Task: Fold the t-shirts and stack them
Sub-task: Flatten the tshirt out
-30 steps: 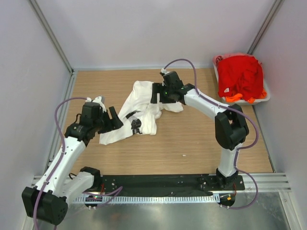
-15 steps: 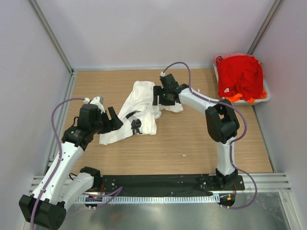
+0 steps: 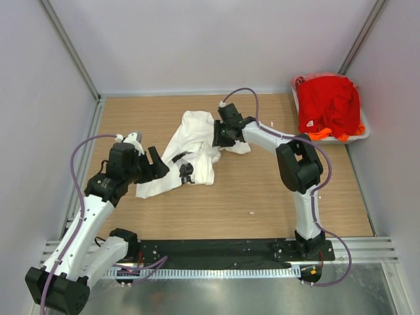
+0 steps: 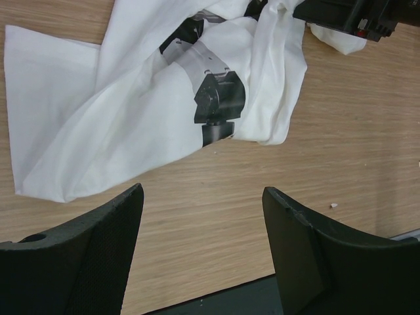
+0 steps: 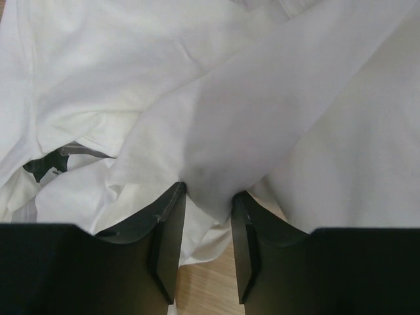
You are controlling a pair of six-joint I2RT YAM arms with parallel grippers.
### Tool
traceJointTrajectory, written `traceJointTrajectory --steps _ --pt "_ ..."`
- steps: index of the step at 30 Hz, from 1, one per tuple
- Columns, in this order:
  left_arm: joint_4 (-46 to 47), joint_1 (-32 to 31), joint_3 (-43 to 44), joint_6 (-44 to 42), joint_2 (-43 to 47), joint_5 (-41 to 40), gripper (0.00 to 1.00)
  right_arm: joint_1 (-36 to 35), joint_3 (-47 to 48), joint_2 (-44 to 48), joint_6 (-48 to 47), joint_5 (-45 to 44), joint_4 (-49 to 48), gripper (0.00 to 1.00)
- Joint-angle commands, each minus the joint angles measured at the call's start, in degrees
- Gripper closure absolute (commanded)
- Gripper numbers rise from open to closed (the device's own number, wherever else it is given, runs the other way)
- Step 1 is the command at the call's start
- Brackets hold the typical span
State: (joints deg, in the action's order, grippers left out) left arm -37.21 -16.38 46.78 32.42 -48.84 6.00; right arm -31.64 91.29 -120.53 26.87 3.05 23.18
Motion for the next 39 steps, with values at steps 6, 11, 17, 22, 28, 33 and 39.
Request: traceJointTrajectory --steps 6,11,17,22,28,33,39 --pt "0.47 -0.32 -0.29 0.18 0.85 -0.81 0.26 0.26 1.17 4.34 -0.33 0.64 -1.56 0.97" --pt "0.47 -0.41 -0.29 0.09 0.94 -0.90 0.26 0.17 5.38 9.68 -2.17 0.64 4.57 0.99" --pt "0.47 -1.19 -0.29 0.09 0.94 -1.43 0.27 0.17 21.28 19.88 -5.16 -2.79 18.55 0.99" --pt "0.39 -1.55 -0.12 0.01 1.03 -2.04 0.29 0.17 31.85 32.62 -5.78 -6.99 25.06 0.99" --pt "0.47 -2.94 0.59 -0.26 -0.99 -1.69 0.30 0.17 15.98 44.39 -6.57 -13.42 28.41 0.99" --pt "1.78 -12.41 1.03 2.02 -5.03 -5.55 0.30 0.17 -3.37 48.90 -4.11 -6.93 23.93 0.99" --pt "12.21 -20.09 -0.37 7.03 -12.85 -6.89 0.27 -0.09 -0.86 48.63 -5.95 2.22 24.46 0.99"
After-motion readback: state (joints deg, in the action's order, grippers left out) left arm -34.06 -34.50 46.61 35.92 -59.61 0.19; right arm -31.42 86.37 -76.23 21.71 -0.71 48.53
